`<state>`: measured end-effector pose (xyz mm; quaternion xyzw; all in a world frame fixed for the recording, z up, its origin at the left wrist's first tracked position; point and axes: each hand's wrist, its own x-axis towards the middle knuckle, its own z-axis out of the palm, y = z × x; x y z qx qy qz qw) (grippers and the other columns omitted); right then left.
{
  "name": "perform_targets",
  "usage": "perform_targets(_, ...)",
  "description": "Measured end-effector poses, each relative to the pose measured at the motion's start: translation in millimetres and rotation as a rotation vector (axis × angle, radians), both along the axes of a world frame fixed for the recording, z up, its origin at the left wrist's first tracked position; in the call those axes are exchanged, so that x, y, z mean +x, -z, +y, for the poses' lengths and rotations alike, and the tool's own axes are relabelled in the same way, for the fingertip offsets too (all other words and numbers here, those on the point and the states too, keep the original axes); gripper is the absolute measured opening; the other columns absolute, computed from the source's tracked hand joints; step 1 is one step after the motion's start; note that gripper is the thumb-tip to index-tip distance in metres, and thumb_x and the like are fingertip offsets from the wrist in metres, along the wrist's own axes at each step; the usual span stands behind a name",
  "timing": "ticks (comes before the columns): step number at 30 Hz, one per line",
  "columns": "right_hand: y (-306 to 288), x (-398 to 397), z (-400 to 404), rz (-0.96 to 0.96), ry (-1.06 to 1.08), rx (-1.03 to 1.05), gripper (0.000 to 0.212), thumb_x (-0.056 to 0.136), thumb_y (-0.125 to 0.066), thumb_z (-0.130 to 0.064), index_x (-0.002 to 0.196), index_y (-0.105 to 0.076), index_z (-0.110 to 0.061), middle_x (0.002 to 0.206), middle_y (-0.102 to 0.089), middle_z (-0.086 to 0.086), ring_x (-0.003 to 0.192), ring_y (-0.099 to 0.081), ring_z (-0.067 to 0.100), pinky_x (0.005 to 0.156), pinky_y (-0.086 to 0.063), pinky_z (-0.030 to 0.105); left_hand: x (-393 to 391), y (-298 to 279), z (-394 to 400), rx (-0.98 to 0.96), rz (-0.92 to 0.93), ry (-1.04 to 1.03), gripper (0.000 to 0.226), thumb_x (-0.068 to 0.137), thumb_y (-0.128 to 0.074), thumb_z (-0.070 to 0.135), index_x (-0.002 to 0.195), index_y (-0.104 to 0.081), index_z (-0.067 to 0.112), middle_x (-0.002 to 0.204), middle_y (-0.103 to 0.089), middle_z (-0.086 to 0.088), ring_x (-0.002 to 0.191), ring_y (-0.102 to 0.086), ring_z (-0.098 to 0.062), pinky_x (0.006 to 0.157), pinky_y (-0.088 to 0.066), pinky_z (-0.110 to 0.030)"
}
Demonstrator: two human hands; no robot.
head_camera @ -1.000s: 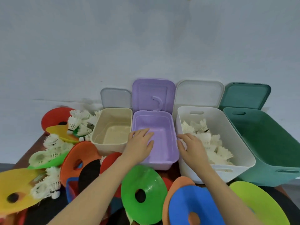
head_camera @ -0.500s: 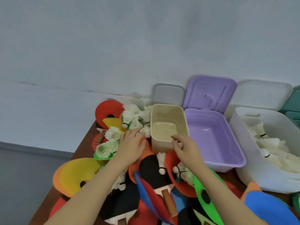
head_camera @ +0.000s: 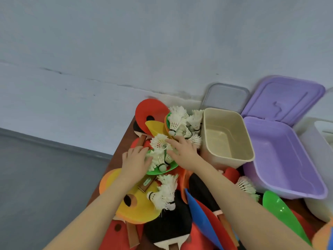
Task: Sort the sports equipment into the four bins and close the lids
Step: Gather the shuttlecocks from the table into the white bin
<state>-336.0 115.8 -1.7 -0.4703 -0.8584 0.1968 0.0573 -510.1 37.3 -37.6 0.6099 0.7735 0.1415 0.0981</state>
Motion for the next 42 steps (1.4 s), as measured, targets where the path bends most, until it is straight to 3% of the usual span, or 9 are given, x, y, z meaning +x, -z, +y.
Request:
perform_targets(3,11,-11,3,-0.013,0.004,0.009,0.042,0.096,-0.04,-0.04,0.138,-0.039,-0.033,0.147,-0.03,-0.002,0.132,-0.029,0.023,0.109,-0.013,0.045,-6,5,3,0.009,-0.019,0.022,0.036,0.098,-0.038,0.037,0.13,-0.051,0.029,0.134,-0.049,0.006,0.122,-0.038,-0.02,0.096,-0.022,-0.035)
perform_targets(9,16,-3,5,0.244,0.098,0.188,0.03,0.095,-0.048,-0.026,0.123,-0.058,-0.02,0.128,-0.054,-0.008,0.118,-0.046,0.008,0.099,-0.015,0.031,-10,11,5,0.126,-0.104,0.006,0.03,0.099,-0.039,0.032,0.119,-0.062,0.03,0.124,-0.059,0.01,0.113,-0.048,-0.019,0.087,-0.025,-0.032)
perform_targets(15,3,25,-7,0.489,0.101,0.24,0.032,0.084,-0.068,-0.023,0.114,-0.064,-0.012,0.112,-0.061,-0.002,0.104,-0.057,0.016,0.093,-0.043,0.043,-6,-8,6,0.44,-0.165,0.058,0.041,0.094,-0.037,0.037,0.113,-0.067,0.017,0.111,-0.067,0.001,0.102,-0.059,-0.023,0.081,-0.045,-0.039)
perform_targets(20,-15,57,-19,0.595,0.143,0.277,0.031,0.08,-0.064,-0.025,0.109,-0.064,-0.012,0.103,-0.058,-0.008,0.088,-0.055,0.006,0.083,-0.047,0.049,26,-34,17,0.57,-0.15,0.144,0.035,0.093,-0.043,0.033,0.106,-0.069,0.014,0.103,-0.069,0.002,0.093,-0.062,-0.02,0.076,-0.042,-0.032)
perform_targets(24,-36,100,-19,0.621,0.2,0.367,0.029,0.08,-0.063,-0.023,0.107,-0.065,-0.011,0.098,-0.059,-0.007,0.084,-0.053,0.004,0.083,-0.048,0.045,71,-52,36,0.655,-0.143,0.219,0.032,0.093,-0.046,0.03,0.106,-0.07,0.013,0.101,-0.069,-0.001,0.092,-0.063,-0.023,0.076,-0.049,-0.038)
perform_targets(34,-57,286,3,0.704,0.343,0.452,0.025,0.081,-0.067,-0.017,0.106,-0.064,-0.011,0.098,-0.059,-0.009,0.083,-0.054,0.002,0.075,-0.045,0.027,251,-80,93,0.73,-0.133,0.404,0.028,0.091,-0.048,0.027,0.103,-0.07,0.014,0.098,-0.069,0.0,0.085,-0.064,-0.023,0.073,-0.05,-0.035)
perform_targets(38,-63,367,22,0.71,0.4,0.466,0.024,0.083,-0.065,-0.016,0.107,-0.063,-0.012,0.094,-0.059,-0.008,0.083,-0.054,-0.005,0.073,-0.04,0.007,336,-94,116,0.712,-0.153,0.478,0.031,0.092,-0.045,0.028,0.104,-0.069,0.013,0.099,-0.069,-0.001,0.086,-0.063,-0.024,0.073,-0.05,-0.036)
perform_targets(42,-65,438,40,0.673,0.46,0.484,0.023,0.084,-0.067,-0.013,0.107,-0.064,-0.017,0.092,-0.058,-0.012,0.082,-0.054,-0.009,0.068,-0.039,0.008,416,-100,141,0.686,-0.174,0.536,0.032,0.091,-0.044,0.027,0.102,-0.07,0.013,0.097,-0.069,0.0,0.086,-0.063,-0.022,0.075,-0.046,-0.036)
